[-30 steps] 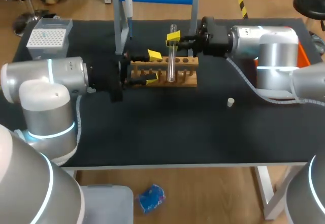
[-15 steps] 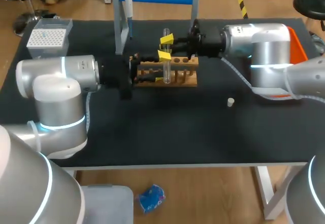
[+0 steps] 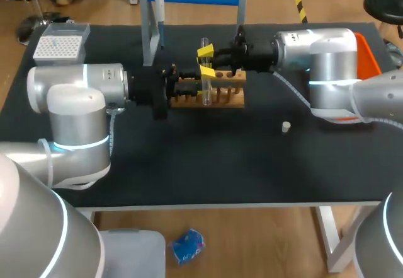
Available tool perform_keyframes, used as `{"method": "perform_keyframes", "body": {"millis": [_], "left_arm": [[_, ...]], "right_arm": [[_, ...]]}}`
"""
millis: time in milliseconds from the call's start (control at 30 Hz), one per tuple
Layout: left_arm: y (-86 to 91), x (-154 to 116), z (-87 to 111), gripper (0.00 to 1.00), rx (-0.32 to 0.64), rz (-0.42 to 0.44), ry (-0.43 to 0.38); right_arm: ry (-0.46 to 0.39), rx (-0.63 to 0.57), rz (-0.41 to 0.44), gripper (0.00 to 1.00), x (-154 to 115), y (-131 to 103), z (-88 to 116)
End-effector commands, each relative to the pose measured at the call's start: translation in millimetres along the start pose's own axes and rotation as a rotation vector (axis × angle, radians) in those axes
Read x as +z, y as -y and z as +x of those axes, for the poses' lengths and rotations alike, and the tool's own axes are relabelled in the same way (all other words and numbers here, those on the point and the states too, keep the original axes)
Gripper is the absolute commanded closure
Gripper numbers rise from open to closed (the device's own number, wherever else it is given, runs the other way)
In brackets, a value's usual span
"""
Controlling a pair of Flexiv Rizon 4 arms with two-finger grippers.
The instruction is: Invert the test tube, pick up the pipette, mount the tip to pipette, aspirate from beaker and dispense into the tube, eject the tip, return the pipette, and cap with the stopper.
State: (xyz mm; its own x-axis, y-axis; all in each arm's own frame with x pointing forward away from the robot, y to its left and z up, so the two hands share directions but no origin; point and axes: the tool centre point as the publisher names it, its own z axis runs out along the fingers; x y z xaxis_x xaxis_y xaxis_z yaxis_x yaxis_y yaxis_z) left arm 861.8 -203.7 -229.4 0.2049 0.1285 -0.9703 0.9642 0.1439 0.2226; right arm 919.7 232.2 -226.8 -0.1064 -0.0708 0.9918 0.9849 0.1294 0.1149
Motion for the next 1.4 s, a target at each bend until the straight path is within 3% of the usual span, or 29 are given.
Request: {"method": "perform_keyframes", "body": {"millis": [33,533,700,733,767,1000,1033,1100,1233,1400], "left_arm": [[-2.9,0.1,-0.5,0.52,-0.004,0.012,-0.01],[0.1,4.9,5.3,0.56,-0.026,0.041,-0.015],[-1.4,3.9,5.6,0.71,-0.034,0.04,-0.012],[-1.5,3.8,5.6,0.78,-0.036,0.04,-0.011],[-1.5,3.8,5.7,1.0,-0.04,0.04,-0.009],[-0.2,4.2,6.6,1.0,-0.057,0.05,-0.002],[0.0,3.5,6.2,1.0,-0.061,0.048,0.003],[-2.4,-1.7,0.9,1.0,-0.108,0.034,0.043],[-7.5,-11.8,-10.0,1.0,-0.116,0.018,0.036],[-19.4,-28.3,-27.7,1.0,-0.185,-0.044,0.04]], "right_arm": [[-0.001,0.001,0.006,1.0,-0.2,-2.2,-1.9],[0.002,0.01,0.009,1.0,0.2,-1.9,-4.3],[0.005,0.008,0.014,1.0,0.6,-2.1,-4.1],[0.007,0.008,0.017,1.0,0.8,-2.1,-4.0],[0.011,0.007,0.02,1.0,0.9,-2.2,-3.9],[0.007,0.001,0.009,0.98,0.7,-2.2,-3.2],[-0.004,-0.003,-0.002,0.0,-0.6,-3.2,-0.9],[-0.008,-0.025,-0.024,0.0,-6.4,-4.0,2.9],[0.023,-0.082,-0.047,0.0,-20.5,-2.8,9.8],[0.122,-0.28,-0.053,0.0,-42.7,0.9,21.1]]}}
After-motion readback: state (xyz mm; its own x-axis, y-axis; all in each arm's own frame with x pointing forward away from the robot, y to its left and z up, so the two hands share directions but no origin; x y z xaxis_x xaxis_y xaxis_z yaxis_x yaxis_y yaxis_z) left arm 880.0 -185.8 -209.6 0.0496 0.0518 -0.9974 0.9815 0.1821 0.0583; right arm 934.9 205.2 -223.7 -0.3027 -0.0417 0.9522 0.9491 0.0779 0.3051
